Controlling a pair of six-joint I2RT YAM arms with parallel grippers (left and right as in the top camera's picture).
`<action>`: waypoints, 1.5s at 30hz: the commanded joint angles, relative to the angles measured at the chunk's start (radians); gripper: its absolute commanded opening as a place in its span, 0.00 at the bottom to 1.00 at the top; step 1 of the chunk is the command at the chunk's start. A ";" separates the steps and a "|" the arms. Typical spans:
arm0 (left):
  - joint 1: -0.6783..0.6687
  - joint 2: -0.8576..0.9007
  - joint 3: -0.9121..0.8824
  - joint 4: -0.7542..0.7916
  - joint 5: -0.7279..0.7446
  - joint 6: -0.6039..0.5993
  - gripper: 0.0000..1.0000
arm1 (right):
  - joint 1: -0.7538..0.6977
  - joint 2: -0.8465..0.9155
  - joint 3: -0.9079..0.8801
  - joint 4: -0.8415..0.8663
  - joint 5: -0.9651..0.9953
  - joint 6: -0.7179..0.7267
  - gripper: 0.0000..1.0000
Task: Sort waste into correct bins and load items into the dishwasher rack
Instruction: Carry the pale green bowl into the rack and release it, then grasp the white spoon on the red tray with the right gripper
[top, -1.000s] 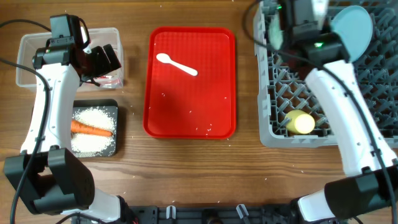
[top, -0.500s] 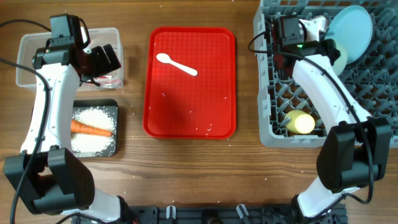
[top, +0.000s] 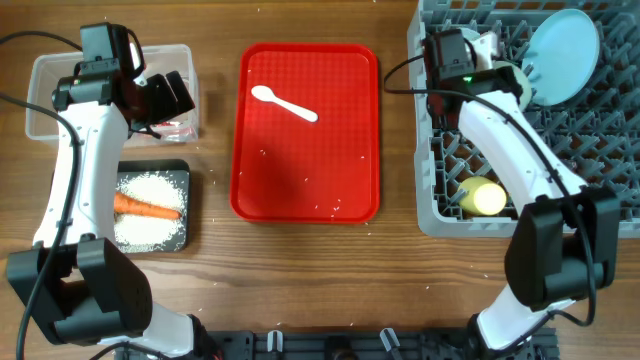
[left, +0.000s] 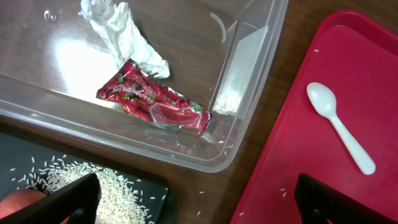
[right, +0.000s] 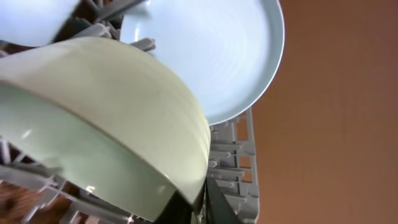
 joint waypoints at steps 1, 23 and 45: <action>0.002 0.006 0.012 0.002 -0.006 -0.016 1.00 | 0.064 0.021 -0.008 -0.005 -0.115 -0.085 0.16; 0.002 0.006 0.012 -0.015 0.011 -0.027 1.00 | 0.349 0.365 0.278 0.495 -1.251 0.195 0.81; 0.002 0.006 0.012 -0.095 0.039 -0.027 1.00 | 0.426 0.546 0.372 0.126 -1.134 0.394 0.50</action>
